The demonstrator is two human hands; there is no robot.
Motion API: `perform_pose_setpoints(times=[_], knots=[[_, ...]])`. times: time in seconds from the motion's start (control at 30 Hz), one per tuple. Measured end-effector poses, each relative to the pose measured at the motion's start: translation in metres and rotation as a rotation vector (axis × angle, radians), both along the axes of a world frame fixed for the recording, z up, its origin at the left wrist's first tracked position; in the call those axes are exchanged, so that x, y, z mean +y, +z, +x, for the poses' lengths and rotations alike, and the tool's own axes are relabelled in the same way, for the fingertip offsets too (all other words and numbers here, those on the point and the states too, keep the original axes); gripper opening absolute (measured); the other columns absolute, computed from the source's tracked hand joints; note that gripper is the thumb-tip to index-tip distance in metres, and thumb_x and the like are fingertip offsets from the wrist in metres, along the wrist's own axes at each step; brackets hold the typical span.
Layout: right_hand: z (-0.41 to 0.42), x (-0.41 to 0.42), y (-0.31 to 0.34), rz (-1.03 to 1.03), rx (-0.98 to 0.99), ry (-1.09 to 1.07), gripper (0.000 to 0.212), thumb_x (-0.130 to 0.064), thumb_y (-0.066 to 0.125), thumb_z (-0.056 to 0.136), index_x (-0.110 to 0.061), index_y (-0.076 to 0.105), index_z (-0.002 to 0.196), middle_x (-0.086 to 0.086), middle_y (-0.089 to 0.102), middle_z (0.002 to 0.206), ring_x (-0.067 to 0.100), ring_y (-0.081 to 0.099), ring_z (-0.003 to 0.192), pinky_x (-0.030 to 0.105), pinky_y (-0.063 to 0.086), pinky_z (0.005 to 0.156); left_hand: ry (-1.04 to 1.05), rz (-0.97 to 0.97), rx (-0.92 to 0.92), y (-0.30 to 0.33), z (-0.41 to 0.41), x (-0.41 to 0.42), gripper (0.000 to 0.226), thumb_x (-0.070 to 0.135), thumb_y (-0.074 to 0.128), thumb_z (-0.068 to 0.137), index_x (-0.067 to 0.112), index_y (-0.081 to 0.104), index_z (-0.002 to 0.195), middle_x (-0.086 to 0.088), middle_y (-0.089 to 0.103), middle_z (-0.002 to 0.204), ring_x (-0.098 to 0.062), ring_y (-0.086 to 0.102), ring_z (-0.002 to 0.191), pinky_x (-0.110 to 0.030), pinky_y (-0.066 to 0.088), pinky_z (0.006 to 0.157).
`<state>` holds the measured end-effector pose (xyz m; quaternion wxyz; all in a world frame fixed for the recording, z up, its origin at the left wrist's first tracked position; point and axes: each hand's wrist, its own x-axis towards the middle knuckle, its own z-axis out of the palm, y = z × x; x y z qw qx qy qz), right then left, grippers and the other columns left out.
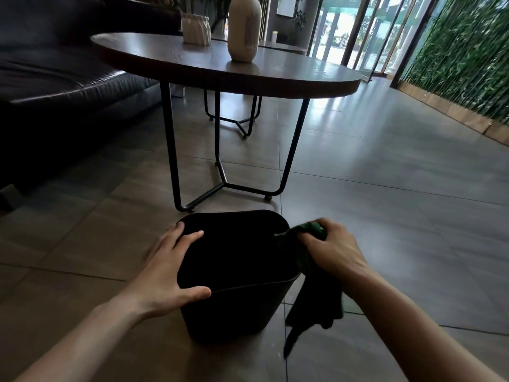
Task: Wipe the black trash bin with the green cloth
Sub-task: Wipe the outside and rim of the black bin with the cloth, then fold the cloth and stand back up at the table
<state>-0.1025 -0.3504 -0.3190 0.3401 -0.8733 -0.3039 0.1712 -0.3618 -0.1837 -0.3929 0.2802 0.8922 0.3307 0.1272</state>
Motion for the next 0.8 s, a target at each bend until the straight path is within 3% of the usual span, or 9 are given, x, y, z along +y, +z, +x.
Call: perform_pose_setpoints(times=[0.1,0.23,0.27,0.33,0.4,0.47,0.6,0.7,0.8], knots=[[-0.019,0.009,0.025,0.198,0.231,0.049,0.012,-0.034,0.068,0.095,-0.028,0.069,0.106,0.004,0.075,0.099,0.024,0.073,0.092,0.045,0.062,0.087,-0.141,0.029,-0.160,0.023,0.020,-0.025,0.110,0.073,0.079,0.058,0.051,0.024,0.150,0.016,0.022,0.163,-0.001,0.015,0.151,-0.034,0.020,0.124],[-0.050,0.027,0.047,0.467,0.713,0.046,0.015,-0.022,0.060,0.102,-0.015,0.070,0.110,0.008,0.079,0.090,0.018,0.076,0.072,0.026,0.059,0.056,-0.169,-0.435,-0.261,0.036,0.052,-0.074,0.134,0.069,0.087,0.052,0.056,-0.002,0.150,0.025,0.056,0.134,0.008,0.055,0.123,-0.026,0.046,0.107],[-0.054,0.029,0.049,0.487,0.796,0.041,0.017,-0.022,0.060,0.102,-0.013,0.069,0.112,0.010,0.079,0.090,0.020,0.076,0.073,0.028,0.059,0.057,-0.155,-0.511,-0.262,0.034,0.056,-0.081,0.128,0.066,0.086,0.056,0.055,0.000,0.150,0.024,0.065,0.124,0.006,0.061,0.116,-0.025,0.049,0.103],[-0.058,0.028,0.047,0.475,0.889,0.059,0.020,-0.022,0.062,0.099,-0.014,0.068,0.116,0.016,0.078,0.101,0.026,0.076,0.084,0.033,0.060,0.061,-0.101,-0.602,-0.306,0.033,0.060,-0.085,0.091,0.054,0.081,0.070,0.045,0.031,0.145,0.022,0.072,0.112,0.003,0.068,0.106,-0.023,0.053,0.094],[-0.053,0.019,0.039,0.411,0.832,0.144,0.026,-0.019,0.065,0.094,-0.020,0.066,0.120,0.016,0.073,0.112,0.030,0.074,0.096,0.035,0.061,0.067,-0.019,-0.673,-0.404,0.037,0.059,-0.079,0.044,0.031,0.079,0.083,0.038,0.060,0.122,0.016,0.076,0.107,-0.003,0.071,0.102,-0.022,0.056,0.086],[-0.042,0.006,0.033,0.334,0.721,0.270,0.042,-0.017,0.072,0.085,-0.029,0.063,0.124,0.011,0.069,0.120,0.028,0.073,0.100,0.035,0.063,0.077,0.048,-0.706,-0.498,0.041,0.057,-0.072,0.032,0.012,0.074,0.089,0.029,0.064,0.114,0.005,0.078,0.103,-0.009,0.074,0.097,-0.021,0.057,0.074],[-0.026,-0.014,0.028,0.147,0.542,0.494,0.054,-0.012,0.083,0.080,-0.040,0.065,0.122,-0.001,0.069,0.119,0.019,0.072,0.106,0.035,0.061,0.086,0.160,-0.825,-0.678,0.047,0.052,-0.065,0.034,0.000,0.065,0.090,0.025,0.063,0.113,-0.006,0.078,0.104,-0.019,0.076,0.093,-0.024,0.057,0.068],[-0.029,-0.016,0.020,0.037,0.238,0.548,0.050,-0.018,0.089,0.076,-0.045,0.066,0.112,-0.013,0.071,0.107,0.005,0.070,0.101,0.032,0.062,0.087,0.054,-0.908,-0.727,0.051,0.047,-0.065,0.049,0.007,0.069,0.070,0.029,0.066,0.113,-0.005,0.074,0.113,-0.022,0.073,0.103,-0.028,0.057,0.076],[-0.033,-0.017,0.015,0.025,-0.096,0.575,0.038,-0.037,0.088,0.074,-0.037,0.067,0.105,-0.014,0.071,0.093,0.001,0.068,0.087,0.030,0.061,0.080,-0.067,-0.649,-0.620,0.056,0.045,-0.073,0.067,0.024,0.080,0.062,0.043,0.058,0.123,0.016,0.065,0.123,-0.009,0.065,0.114,-0.025,0.056,0.084]])
